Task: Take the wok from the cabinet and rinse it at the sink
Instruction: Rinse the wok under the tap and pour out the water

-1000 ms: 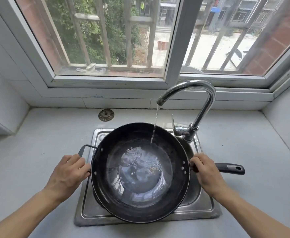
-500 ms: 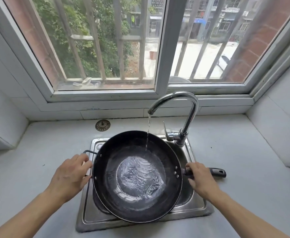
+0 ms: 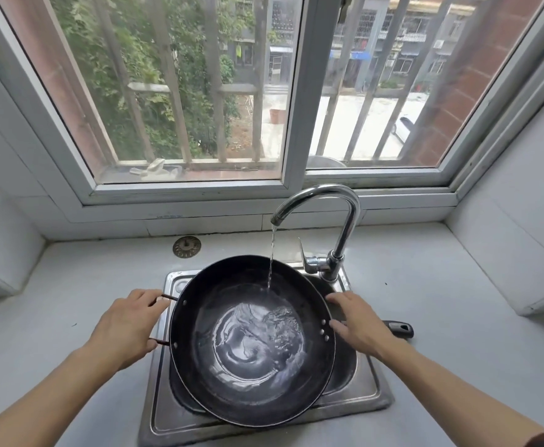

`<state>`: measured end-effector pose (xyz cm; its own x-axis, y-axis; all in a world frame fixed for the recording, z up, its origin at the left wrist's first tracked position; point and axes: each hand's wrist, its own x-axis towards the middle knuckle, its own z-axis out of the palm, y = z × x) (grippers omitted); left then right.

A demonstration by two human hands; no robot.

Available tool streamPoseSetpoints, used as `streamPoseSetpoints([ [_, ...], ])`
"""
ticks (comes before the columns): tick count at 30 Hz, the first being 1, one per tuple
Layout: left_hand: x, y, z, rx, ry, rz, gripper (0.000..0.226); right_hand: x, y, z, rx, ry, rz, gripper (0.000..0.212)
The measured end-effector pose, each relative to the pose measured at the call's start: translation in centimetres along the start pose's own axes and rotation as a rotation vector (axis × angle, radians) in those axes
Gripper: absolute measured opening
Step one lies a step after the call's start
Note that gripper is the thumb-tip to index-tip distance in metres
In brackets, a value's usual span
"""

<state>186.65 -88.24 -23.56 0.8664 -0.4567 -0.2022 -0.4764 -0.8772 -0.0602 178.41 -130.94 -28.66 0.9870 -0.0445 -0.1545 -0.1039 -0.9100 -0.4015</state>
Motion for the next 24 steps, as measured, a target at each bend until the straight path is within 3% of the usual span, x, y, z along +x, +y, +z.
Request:
streamPoseSetpoints([
  [8,0.2,0.3,-0.2,-0.026,-0.022,-0.036,0.072,5.9,-5.3,-1.1,-0.062,0.127,-0.143,0.056],
  [16,0.3,-0.1,1.7,0.084,0.019,-0.056,0.085,11.6,-5.9,-0.3,-0.244,-0.021,-0.066,0.063],
  [24,0.1,0.7,1.0,-0.007,-0.054,-0.145,0.071,14.3,-5.3,0.3,-0.115,-0.082,0.049,0.069],
])
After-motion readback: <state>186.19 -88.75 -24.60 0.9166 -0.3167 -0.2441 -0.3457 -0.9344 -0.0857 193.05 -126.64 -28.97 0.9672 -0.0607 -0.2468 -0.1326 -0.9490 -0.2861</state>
